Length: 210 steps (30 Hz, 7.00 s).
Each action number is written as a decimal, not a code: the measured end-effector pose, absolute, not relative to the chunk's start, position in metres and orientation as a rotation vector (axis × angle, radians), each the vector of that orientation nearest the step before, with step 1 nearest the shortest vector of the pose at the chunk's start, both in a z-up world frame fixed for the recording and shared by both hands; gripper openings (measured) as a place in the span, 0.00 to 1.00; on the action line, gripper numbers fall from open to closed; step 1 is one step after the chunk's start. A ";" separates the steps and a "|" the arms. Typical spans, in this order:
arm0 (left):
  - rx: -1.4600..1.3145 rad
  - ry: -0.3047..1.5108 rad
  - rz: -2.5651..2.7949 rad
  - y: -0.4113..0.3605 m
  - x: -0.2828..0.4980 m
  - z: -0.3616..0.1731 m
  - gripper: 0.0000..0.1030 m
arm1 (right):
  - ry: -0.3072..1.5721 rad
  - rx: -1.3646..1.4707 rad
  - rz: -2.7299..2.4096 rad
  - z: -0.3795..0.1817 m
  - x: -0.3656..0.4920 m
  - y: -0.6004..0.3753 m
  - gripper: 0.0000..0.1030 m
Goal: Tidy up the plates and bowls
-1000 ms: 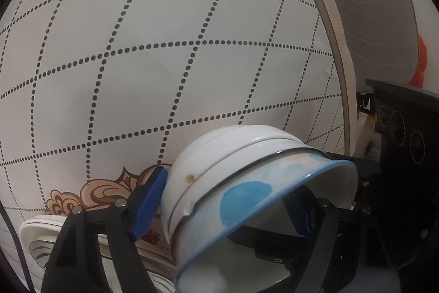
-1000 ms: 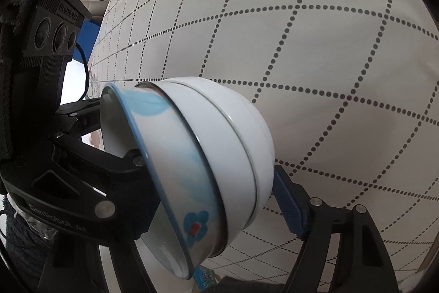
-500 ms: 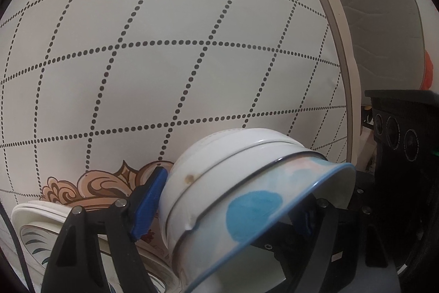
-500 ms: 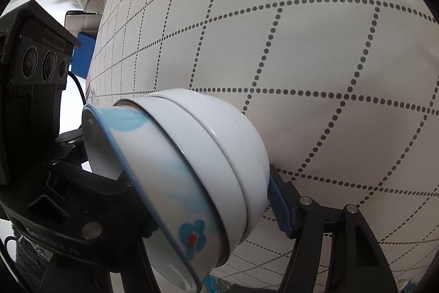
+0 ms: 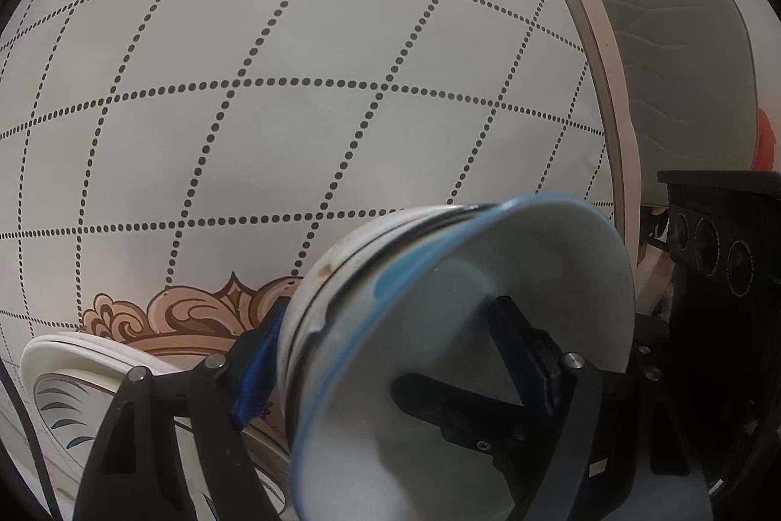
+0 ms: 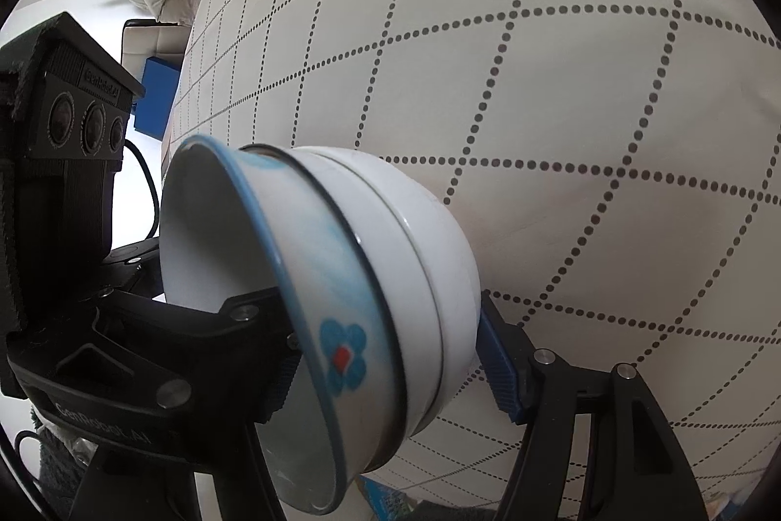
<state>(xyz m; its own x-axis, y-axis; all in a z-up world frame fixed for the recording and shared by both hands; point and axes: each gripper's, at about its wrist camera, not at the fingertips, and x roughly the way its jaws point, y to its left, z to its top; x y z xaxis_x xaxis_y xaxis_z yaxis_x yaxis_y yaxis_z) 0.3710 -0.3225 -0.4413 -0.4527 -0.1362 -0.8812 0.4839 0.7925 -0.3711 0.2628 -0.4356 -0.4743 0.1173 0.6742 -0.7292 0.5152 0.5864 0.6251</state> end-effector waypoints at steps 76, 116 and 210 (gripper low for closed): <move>-0.050 1.822 -0.464 -0.088 0.372 -0.407 0.76 | 1.624 0.630 0.391 -0.445 0.339 -0.200 0.65; -0.061 1.701 -0.293 -0.061 0.365 -0.357 0.76 | 1.640 0.507 0.288 -0.410 0.341 -0.216 0.67; 0.012 0.900 -0.023 -0.034 -0.009 -0.023 0.94 | 0.896 -0.013 -0.077 0.019 -0.040 -0.233 1.00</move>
<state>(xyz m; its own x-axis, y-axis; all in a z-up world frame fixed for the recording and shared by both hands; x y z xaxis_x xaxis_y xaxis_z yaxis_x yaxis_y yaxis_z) -0.0087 -0.0337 -0.0231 0.6213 -0.0151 -0.7834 0.0250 0.9997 0.0005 -0.0398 -0.2329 0.0192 0.6218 -0.0729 -0.7798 0.0620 0.9971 -0.0437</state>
